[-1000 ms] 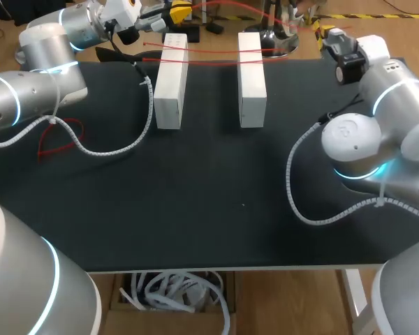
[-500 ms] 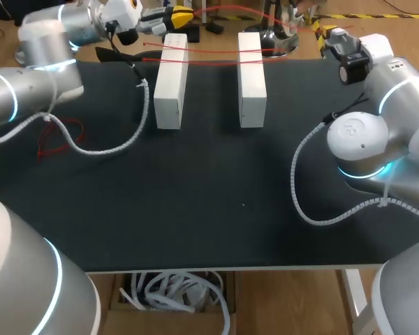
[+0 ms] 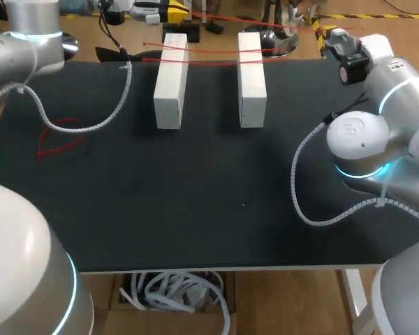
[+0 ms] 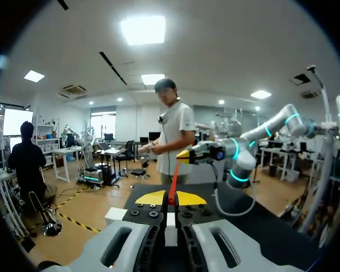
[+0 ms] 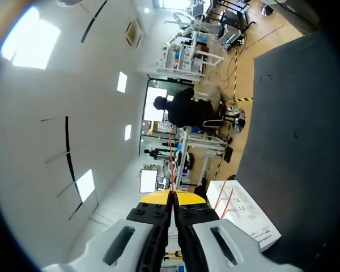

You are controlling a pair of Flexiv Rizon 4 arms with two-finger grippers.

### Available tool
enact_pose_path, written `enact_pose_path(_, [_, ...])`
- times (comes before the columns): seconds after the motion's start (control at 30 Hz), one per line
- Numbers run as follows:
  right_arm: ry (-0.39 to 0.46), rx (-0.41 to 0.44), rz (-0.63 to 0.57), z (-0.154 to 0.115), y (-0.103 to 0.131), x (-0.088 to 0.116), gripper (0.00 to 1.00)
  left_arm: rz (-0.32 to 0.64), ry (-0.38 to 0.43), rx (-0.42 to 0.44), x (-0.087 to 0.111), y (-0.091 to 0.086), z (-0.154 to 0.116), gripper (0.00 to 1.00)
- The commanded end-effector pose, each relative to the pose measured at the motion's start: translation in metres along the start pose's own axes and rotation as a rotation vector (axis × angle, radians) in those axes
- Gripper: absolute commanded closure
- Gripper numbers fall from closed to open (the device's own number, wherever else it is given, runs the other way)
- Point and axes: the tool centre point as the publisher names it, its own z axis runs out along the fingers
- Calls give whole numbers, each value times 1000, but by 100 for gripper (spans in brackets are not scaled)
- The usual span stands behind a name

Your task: Grab the tape and strap the tape.

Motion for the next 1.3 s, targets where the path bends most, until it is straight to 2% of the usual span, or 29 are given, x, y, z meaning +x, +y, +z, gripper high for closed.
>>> enact_pose_path(0.03, [-5, 1, -1, 0, 1, 1, 100, 36, -146, -310, 19, -12, 0, 100])
enact_pose_path(0.1, [-5, 1, -1, 0, 1, 1, 100, 31, -144, -315, 19, -12, 1, 100])
enact_pose_path(0.43, [-5, 1, -1, 0, 1, 1, 100, 81, -180, -587, 22, -10, -1, 100])
enact_pose_path(0.63, [-5, 1, -1, 0, 1, 1, 100, 75, -189, -713, 21, -6, 0, 100])
enact_pose_path(0.77, [-5, 1, -1, 0, 1, 1, 100, 90, -202, -713, 20, -7, 0, 100])
enact_pose_path(0.8, [-5, 1, -1, 0, 1, 1, 100, 95, -210, -651, 19, -9, 0, 100])
enact_pose_path(1.23, [-5, 1, -1, 0, 1, 1, 100, 95, -210, -651, 19, -9, 0, 100])
enact_pose_path(1.3, [-5, 1, -1, 0, 1, 1, 100, 78, -188, -781, 21, -5, 2, 100])
